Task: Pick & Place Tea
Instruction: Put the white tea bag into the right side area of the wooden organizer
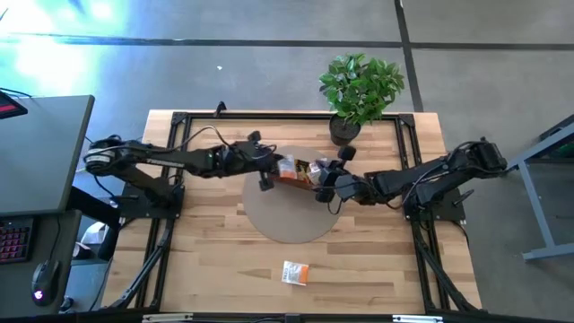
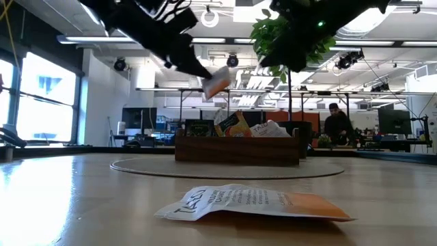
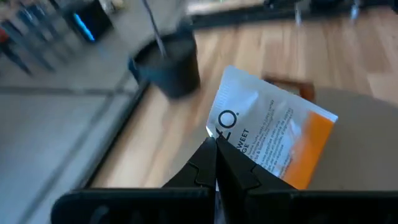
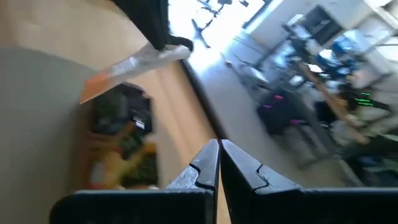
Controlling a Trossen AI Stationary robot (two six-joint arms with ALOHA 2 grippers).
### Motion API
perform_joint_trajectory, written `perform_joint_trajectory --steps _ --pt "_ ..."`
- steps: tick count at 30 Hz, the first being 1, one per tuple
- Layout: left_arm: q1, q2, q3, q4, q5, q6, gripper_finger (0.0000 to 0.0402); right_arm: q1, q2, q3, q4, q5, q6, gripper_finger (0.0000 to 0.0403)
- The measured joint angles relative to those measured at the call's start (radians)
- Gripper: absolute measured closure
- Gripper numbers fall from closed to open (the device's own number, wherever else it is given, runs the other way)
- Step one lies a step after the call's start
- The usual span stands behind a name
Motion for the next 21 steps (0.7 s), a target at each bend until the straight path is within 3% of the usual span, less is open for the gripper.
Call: perform_joint_trajectory --steps 5,9,11,16,21 --pt "-0.015 0.144 0.0 0.218 -0.017 0.064 0.0401 0.057 -0.142 -0.001 -0.238 0.192 0.173 0.0398" --pt "-0.016 0.249 0.056 0.319 -0.083 0.033 0.0401 0.064 -0.297 -0.001 -0.505 0.012 0.465 0.0399" --pt "-0.015 0.292 0.11 0.336 -0.082 0.03 0.0401 0.06 -0.354 -0.001 -0.618 -0.027 0.58 0.0397" --pt "-0.054 0.401 0.24 0.301 -0.076 0.033 0.0401 0.057 -0.401 -0.001 -0.825 0.108 0.776 0.0401" --pt "-0.112 0.508 0.352 0.165 -0.236 0.059 0.0401 0.057 -0.389 -0.001 -0.915 0.134 0.828 0.0395"
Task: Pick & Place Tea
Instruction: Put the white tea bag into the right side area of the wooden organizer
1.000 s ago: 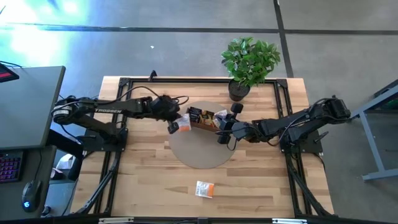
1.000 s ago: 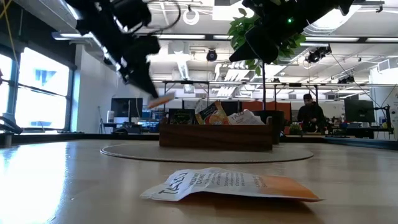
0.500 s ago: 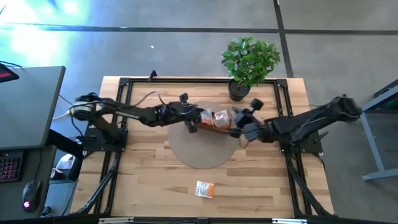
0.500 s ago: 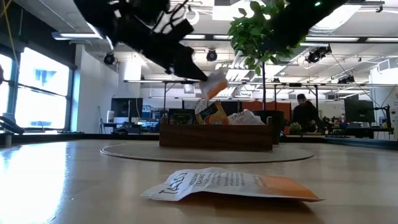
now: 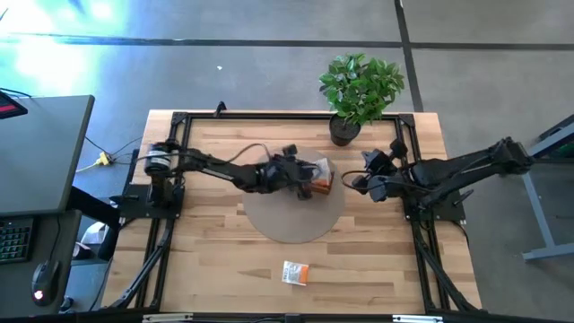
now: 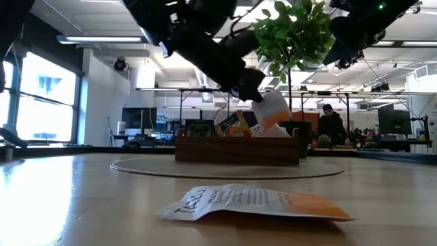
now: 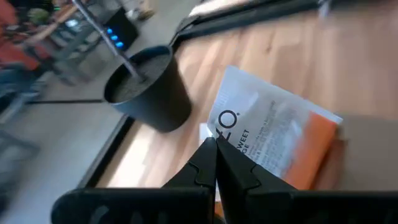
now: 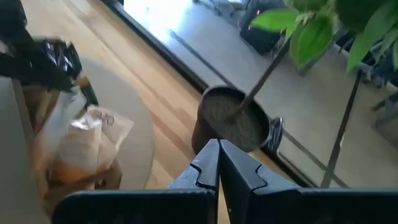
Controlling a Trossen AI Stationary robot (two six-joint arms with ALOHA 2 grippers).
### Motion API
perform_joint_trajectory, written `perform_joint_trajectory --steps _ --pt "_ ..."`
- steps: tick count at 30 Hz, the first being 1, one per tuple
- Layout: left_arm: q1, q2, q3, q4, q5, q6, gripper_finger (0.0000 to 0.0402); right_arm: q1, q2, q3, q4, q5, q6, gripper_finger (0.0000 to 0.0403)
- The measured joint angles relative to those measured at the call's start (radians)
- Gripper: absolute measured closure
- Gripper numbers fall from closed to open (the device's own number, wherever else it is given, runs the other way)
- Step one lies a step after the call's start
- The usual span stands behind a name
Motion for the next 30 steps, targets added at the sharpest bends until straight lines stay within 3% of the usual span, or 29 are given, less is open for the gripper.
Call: perform_joint_trajectory --steps 3,13,21,30 --pt "-0.026 0.034 0.051 -0.047 -0.09 0.014 0.0401 0.0 0.004 0.0 -0.005 -0.004 -0.001 0.0397" --pt "-0.029 0.083 0.093 -0.134 -0.225 0.01 0.0401 0.0 0.002 0.0 0.003 -0.031 -0.008 0.0395" --pt "-0.031 0.083 0.093 -0.18 -0.101 0.009 0.0401 0.0 0.002 0.0 0.008 -0.035 -0.026 0.0397" --pt "-0.032 0.083 0.094 -0.172 -0.11 0.009 0.0401 0.0 0.002 0.0 0.028 -0.038 -0.034 0.0392"
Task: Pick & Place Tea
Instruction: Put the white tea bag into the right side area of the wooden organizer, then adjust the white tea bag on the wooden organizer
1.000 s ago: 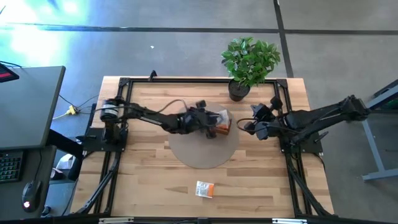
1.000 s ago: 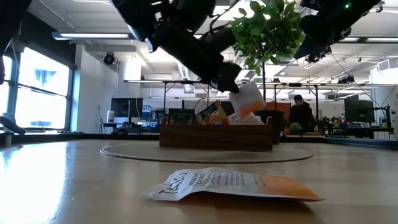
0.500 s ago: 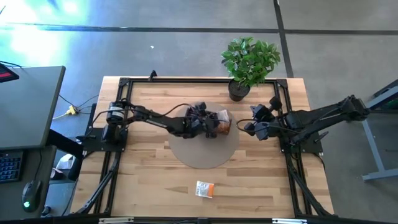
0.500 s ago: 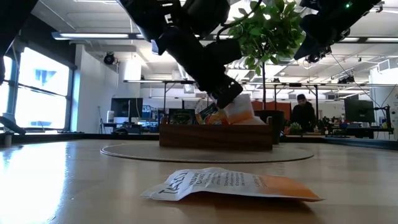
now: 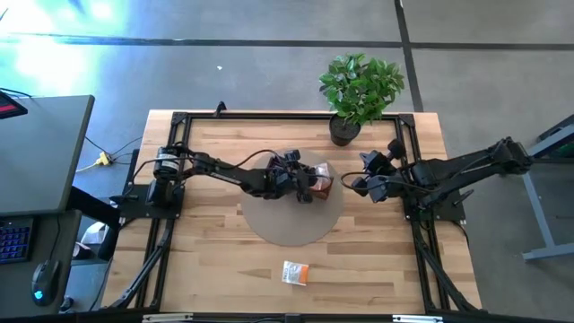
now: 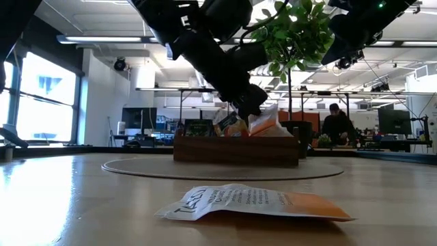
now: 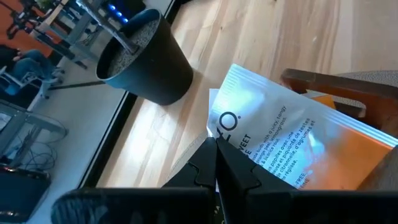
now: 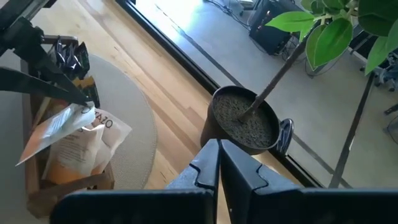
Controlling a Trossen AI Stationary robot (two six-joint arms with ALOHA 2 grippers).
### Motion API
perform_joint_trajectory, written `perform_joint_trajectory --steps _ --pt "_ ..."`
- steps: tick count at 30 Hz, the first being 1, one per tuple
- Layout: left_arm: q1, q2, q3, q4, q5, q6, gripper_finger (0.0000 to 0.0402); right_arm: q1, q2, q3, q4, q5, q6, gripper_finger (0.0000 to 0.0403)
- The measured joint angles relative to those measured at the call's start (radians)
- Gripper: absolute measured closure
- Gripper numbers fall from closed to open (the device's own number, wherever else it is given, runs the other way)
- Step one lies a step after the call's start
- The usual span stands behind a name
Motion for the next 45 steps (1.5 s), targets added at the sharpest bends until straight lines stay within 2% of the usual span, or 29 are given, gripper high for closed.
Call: perform_joint_trajectory --steps 10,23,31,36,39,45 --pt "0.0 -0.001 0.052 0.0 -0.056 -0.001 0.0401 0.0 0.0 0.0 0.0 0.0 -0.003 0.0391" --pt "0.0 -0.001 0.052 -0.039 -0.05 0.001 0.0401 0.0 0.0 0.0 0.0 0.011 -0.018 0.0391" --pt "-0.01 -0.001 0.052 -0.024 -0.02 0.053 0.0398 0.0 0.0 0.0 0.013 0.009 -0.018 0.0391" --pt "-0.008 -0.002 0.052 -0.027 -0.03 0.052 0.0362 0.0 0.0 0.001 0.063 -0.067 -0.019 0.0392" --pt "-0.006 -0.002 0.052 -0.026 -0.03 0.052 0.0333 0.0 0.0 0.001 0.115 -0.148 -0.079 0.0399" --pt "-0.013 -0.002 0.052 -0.027 -0.031 0.048 0.0295 -0.007 0.033 0.001 0.225 -0.229 -0.164 0.04"
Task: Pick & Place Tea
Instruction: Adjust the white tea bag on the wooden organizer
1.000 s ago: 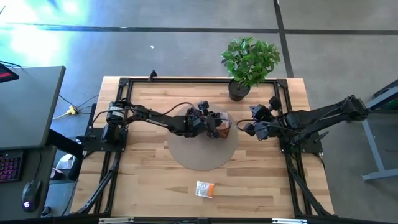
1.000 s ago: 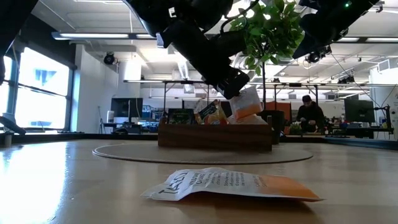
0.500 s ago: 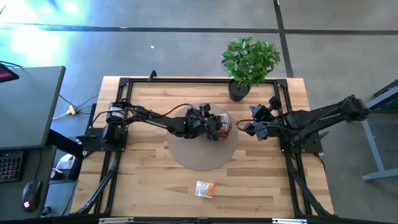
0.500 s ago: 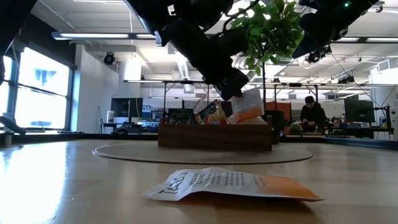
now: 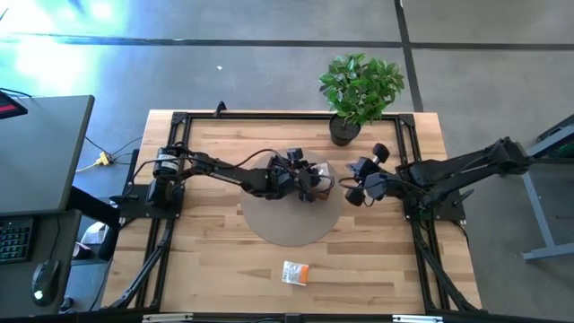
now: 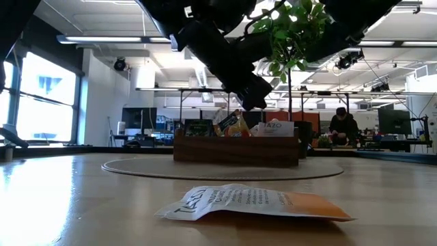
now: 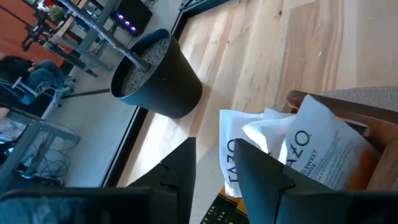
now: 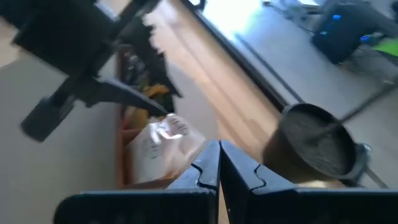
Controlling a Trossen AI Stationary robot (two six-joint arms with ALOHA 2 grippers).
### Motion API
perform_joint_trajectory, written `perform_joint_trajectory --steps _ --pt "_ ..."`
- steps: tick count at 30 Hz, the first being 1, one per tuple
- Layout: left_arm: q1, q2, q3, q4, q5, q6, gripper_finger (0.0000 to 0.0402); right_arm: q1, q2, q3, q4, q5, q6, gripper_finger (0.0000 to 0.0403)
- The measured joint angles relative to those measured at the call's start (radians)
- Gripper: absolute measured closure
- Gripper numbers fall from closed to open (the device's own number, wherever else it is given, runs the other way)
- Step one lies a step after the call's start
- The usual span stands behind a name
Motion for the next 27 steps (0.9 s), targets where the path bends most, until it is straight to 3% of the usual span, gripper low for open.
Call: perform_joint_trajectory --steps 5,9,18,20,24,27 --pt "-0.014 0.0 0.002 -0.003 0.007 -0.024 0.0291 -0.041 0.042 0.0 0.04 -0.103 -0.061 0.0401" --pt "-0.013 0.0 0.071 -0.168 0.003 -0.06 0.029 -0.102 0.085 0.0 0.062 -0.136 -0.091 0.0401" --pt "-0.012 -0.003 0.406 -1.017 0.013 -0.214 0.0291 -0.231 0.195 0.0 0.179 -0.357 -0.103 0.0393" --pt "-0.012 -0.003 0.45 -1.179 0.01 -0.251 0.0291 -0.243 0.225 0.0 0.18 -0.406 -0.13 0.0378" --pt "-0.012 -0.026 0.514 -1.484 0.002 -0.391 0.0291 -0.258 0.272 0.0 0.195 -0.404 -0.151 0.0332" --pt "-0.012 -0.049 0.531 -1.642 -0.028 -0.525 0.0291 -0.279 0.301 0.0 0.266 -0.451 -0.186 0.0296"
